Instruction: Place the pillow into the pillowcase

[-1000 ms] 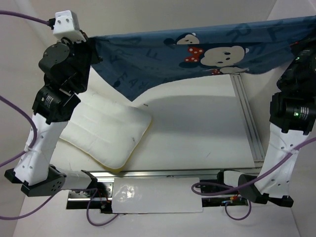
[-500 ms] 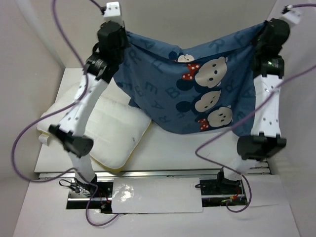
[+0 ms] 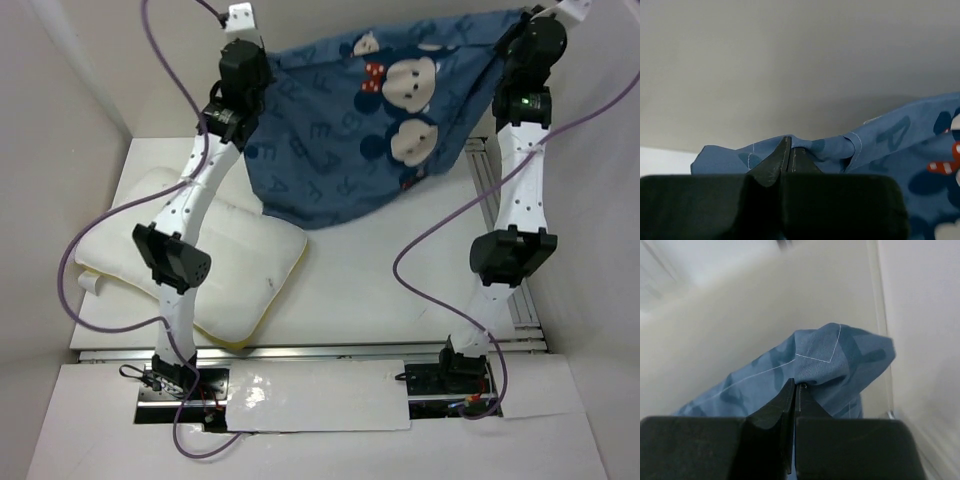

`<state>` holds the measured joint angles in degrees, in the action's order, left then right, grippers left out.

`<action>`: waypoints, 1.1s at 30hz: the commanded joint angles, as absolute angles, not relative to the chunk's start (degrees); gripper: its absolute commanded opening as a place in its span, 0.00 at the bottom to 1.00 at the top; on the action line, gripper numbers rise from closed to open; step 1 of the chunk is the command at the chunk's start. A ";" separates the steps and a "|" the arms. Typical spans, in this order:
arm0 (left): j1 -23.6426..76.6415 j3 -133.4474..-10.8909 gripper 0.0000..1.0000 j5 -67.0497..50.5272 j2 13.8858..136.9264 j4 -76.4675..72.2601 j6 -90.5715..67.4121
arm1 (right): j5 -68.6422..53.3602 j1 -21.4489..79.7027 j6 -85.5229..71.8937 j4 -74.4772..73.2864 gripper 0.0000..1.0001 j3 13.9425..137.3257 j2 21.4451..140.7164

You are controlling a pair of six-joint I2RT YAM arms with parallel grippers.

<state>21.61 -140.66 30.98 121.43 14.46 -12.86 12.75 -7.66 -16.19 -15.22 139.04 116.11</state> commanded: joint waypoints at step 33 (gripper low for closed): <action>56.23 -61.80 0.00 19.52 97.93 13.70 -35.33 | 30.77 -25.38 -30.13 -19.58 0.04 58.45 81.64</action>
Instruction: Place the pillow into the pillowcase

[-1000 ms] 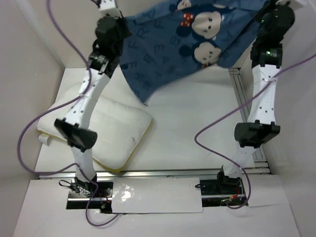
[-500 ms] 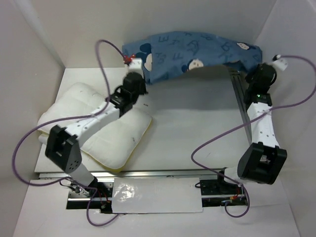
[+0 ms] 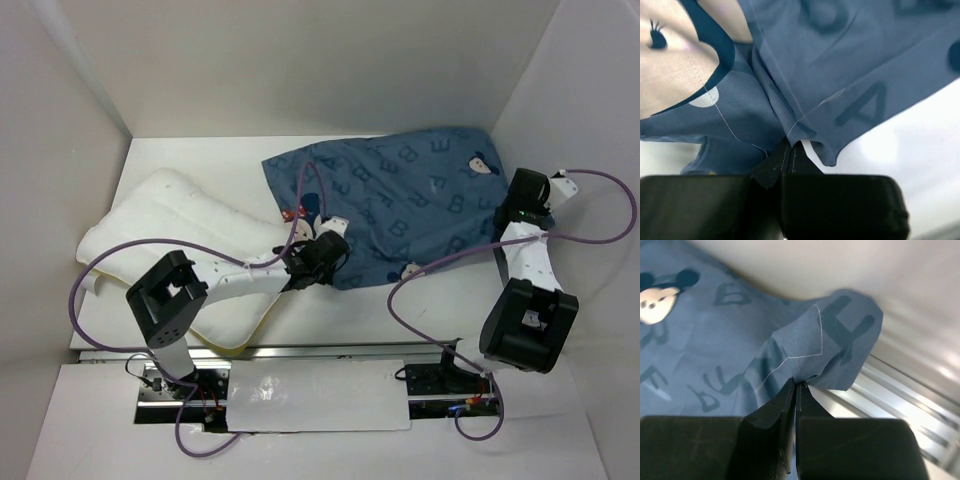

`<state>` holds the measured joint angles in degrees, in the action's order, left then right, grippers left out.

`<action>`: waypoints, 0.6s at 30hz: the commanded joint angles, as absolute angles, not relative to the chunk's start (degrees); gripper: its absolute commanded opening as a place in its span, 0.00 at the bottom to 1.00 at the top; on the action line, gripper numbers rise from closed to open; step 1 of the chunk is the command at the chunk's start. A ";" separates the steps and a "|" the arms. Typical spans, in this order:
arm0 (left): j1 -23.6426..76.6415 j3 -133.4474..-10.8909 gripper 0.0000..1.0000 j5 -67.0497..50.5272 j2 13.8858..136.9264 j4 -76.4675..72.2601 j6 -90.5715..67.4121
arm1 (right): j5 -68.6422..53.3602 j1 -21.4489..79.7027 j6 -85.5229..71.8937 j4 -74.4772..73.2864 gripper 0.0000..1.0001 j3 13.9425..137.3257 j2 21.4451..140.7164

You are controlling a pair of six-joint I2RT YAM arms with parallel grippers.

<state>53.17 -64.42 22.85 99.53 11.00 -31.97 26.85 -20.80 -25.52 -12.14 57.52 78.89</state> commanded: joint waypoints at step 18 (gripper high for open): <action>60.38 -67.14 1.00 19.76 82.27 33.12 -38.93 | 12.66 -20.07 -19.08 -13.97 0.99 57.04 72.51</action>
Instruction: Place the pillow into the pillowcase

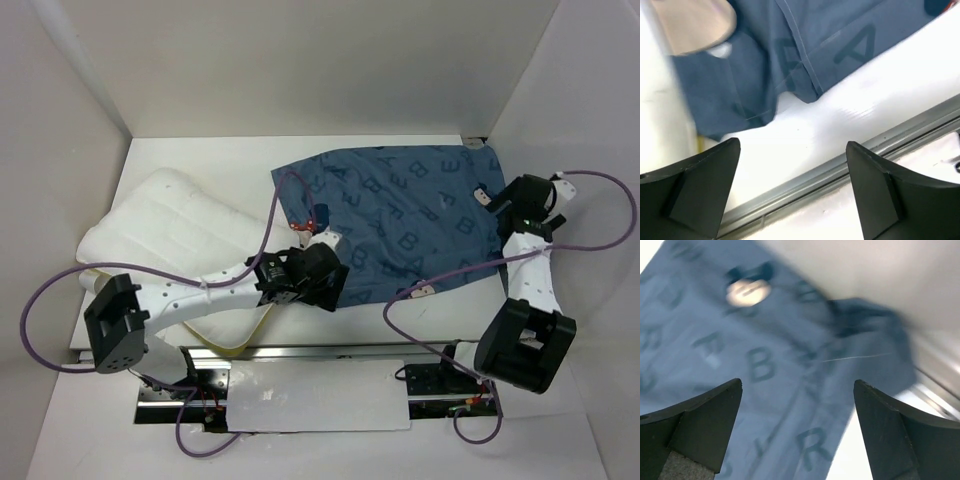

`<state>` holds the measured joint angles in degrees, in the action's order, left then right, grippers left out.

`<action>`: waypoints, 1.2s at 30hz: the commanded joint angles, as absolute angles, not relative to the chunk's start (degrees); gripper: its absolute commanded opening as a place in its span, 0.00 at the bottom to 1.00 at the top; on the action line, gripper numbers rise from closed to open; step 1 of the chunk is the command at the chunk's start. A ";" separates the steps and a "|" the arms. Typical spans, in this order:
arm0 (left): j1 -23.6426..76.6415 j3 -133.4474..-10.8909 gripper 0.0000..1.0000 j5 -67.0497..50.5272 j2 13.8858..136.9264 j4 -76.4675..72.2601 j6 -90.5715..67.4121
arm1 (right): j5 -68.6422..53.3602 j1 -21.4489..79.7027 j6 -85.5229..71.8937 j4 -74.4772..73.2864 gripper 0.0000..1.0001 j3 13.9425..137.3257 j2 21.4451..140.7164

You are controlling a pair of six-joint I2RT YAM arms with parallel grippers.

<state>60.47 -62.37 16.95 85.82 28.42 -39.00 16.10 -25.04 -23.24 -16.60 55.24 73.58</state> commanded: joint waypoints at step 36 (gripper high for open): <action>37.95 -53.79 0.99 22.17 62.86 37.70 -43.86 | 13.01 29.61 -11.95 -14.68 0.97 65.92 92.37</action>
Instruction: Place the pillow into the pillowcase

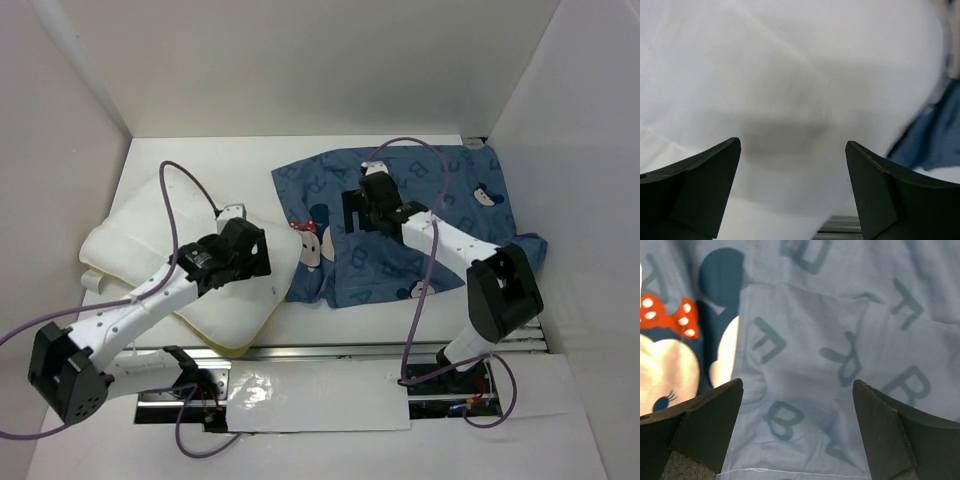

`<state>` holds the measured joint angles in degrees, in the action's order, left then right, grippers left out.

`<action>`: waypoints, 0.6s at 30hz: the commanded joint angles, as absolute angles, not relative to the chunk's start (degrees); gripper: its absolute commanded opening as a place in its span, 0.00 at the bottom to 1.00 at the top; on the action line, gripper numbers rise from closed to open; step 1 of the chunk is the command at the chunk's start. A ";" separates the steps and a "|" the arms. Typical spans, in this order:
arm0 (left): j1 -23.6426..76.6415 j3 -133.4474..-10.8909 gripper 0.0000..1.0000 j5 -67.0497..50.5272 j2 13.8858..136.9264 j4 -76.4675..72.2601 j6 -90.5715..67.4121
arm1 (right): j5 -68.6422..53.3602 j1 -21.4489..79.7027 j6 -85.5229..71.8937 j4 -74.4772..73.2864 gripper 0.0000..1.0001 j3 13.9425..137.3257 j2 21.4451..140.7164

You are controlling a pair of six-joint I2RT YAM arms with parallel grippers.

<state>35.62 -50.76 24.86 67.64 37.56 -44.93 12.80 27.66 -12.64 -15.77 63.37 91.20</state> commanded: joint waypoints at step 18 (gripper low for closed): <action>40.00 -49.31 0.58 29.98 79.80 49.23 -58.63 | 10.62 32.86 -10.11 -16.00 0.97 73.73 101.50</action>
<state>42.59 -50.02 27.35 77.62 43.03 -55.44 9.76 31.16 -11.77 -15.97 70.63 99.09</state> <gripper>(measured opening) 0.610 0.971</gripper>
